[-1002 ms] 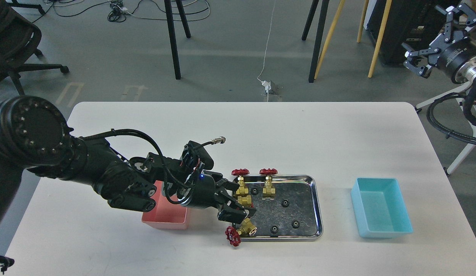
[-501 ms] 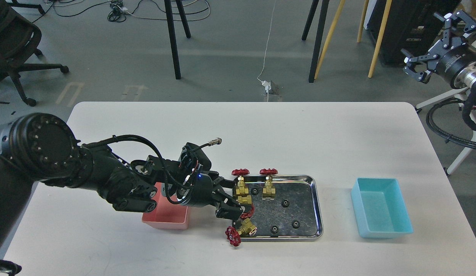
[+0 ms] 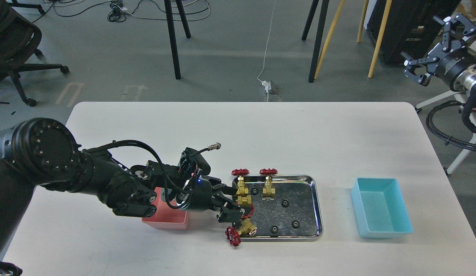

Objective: Place valve in pink box and gear in blue box
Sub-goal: 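Align the left gripper around the nearest brass valve on the tray, then close the left gripper on the brass valve with red handwheel, then lift the valve and carry it over the pink box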

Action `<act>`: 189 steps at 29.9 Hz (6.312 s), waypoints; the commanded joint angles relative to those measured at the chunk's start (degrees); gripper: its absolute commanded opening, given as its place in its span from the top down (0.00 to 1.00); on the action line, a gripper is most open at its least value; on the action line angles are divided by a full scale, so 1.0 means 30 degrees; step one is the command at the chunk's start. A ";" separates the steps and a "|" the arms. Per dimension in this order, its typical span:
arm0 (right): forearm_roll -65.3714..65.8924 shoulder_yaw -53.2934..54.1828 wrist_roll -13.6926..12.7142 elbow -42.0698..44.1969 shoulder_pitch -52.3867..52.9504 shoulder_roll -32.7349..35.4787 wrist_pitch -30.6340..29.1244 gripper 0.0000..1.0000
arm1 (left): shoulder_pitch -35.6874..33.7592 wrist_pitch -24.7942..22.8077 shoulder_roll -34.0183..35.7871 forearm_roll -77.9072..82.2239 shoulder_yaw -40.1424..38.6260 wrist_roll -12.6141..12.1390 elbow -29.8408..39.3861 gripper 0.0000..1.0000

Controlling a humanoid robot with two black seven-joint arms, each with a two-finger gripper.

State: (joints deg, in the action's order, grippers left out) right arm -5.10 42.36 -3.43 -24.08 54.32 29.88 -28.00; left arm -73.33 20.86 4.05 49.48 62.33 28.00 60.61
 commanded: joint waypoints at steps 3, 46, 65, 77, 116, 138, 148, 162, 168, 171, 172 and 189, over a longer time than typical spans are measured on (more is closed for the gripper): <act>0.0000 0.0001 0.0000 -0.0001 -0.0001 0.0000 0.0000 0.01 | 0.0069 0.0020 -0.0002 0.0001 -0.0006 0.0000 -0.0046 0.31; 0.0058 -0.0028 0.0000 0.0029 -0.0176 0.0000 0.0000 0.01 | 0.0186 0.0137 0.0408 0.0265 -0.0006 0.0000 0.0071 0.70; 0.0058 -0.0028 -0.0029 0.0234 -0.0294 0.0000 0.0000 0.01 | 0.0157 0.0166 0.0467 0.0265 -0.0007 0.0000 0.0071 0.79; 0.0058 -0.0028 0.0000 0.0234 -0.0294 0.0000 0.0000 0.01 | 0.0128 0.0195 0.0965 0.0323 -0.0065 0.0000 0.0334 0.79; 0.0058 0.0001 0.0000 0.0263 -0.0411 0.0000 0.0000 0.01 | -0.0165 0.0723 0.2283 0.0382 -0.0972 0.0000 0.2091 0.80; 0.0029 0.0089 0.0000 0.0205 -0.0206 -0.0029 0.0000 0.01 | -0.0868 0.1104 0.2986 0.0558 -0.1032 0.0000 0.2971 0.80; -0.0030 0.0265 0.0000 0.0234 0.0730 -0.0263 0.0000 0.01 | -0.1220 0.1162 0.4158 0.0587 -0.1383 0.0000 0.4084 0.80; 0.0000 0.0060 0.0000 0.0234 0.1112 -0.0586 0.0000 0.01 | -0.2333 0.1601 0.6471 0.1055 -0.1911 0.0000 0.5812 0.80; 0.0000 0.0089 -0.0029 0.0263 0.1142 -0.0586 0.0000 0.01 | -0.2568 0.1602 0.7847 0.1583 -0.2496 0.0000 0.6661 0.80; 0.0000 0.0148 -0.0029 0.0234 0.1550 -0.0586 0.0000 0.01 | -0.2538 0.1601 0.8434 0.2020 -0.2613 0.0000 0.7013 0.80; 0.0000 0.0148 -0.0029 0.0263 0.1842 -0.0586 0.0000 0.01 | -0.2509 0.1602 0.8610 0.2225 -0.2643 0.0000 0.7101 0.80; -0.0029 0.0060 -0.0029 0.0234 0.2460 -0.1582 0.0000 0.01 | -0.2392 0.1807 1.2595 0.3896 -0.3083 0.0000 0.8479 0.80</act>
State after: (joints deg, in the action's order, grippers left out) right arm -5.10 42.54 -3.52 -23.38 61.78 25.33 -28.00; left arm -80.82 26.28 40.29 60.24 53.25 28.00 85.70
